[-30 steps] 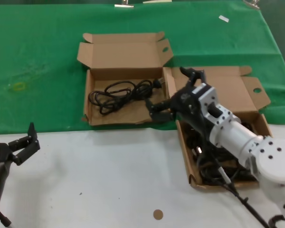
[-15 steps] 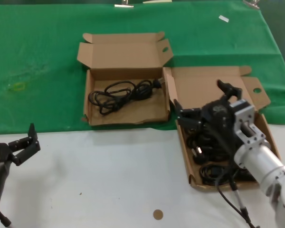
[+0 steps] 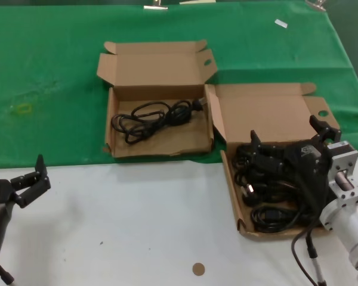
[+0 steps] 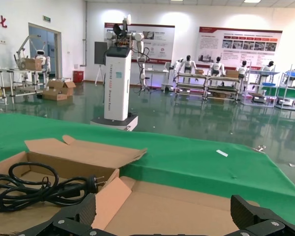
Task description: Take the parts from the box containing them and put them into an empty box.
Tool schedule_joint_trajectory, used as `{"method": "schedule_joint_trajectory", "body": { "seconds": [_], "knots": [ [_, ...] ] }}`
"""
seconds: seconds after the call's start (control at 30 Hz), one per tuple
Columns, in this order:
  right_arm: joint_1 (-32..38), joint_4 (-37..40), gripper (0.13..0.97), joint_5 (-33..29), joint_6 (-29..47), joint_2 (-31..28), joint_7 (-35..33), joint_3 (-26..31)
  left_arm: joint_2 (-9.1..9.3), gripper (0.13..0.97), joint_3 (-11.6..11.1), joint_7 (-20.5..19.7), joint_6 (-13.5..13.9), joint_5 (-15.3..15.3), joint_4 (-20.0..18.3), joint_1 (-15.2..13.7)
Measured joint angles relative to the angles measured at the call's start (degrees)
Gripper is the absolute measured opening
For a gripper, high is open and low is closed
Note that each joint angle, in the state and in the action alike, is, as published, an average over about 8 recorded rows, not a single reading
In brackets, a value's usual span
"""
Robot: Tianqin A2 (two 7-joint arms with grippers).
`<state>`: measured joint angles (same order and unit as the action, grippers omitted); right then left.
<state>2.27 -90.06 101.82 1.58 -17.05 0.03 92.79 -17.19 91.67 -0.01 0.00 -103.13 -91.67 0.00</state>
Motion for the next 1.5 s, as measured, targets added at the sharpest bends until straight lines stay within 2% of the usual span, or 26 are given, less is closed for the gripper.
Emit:
{"method": "schedule_joint_trajectory", "body": {
  "seconds": [1.5],
  "knots": [
    [-0.1,-0.07,0.966,0.06,-0.07,-0.01,0.0,-0.05,0.0,0.966,0.0,0.01,0.0,0.0,0.0,0.0]
  ]
}}
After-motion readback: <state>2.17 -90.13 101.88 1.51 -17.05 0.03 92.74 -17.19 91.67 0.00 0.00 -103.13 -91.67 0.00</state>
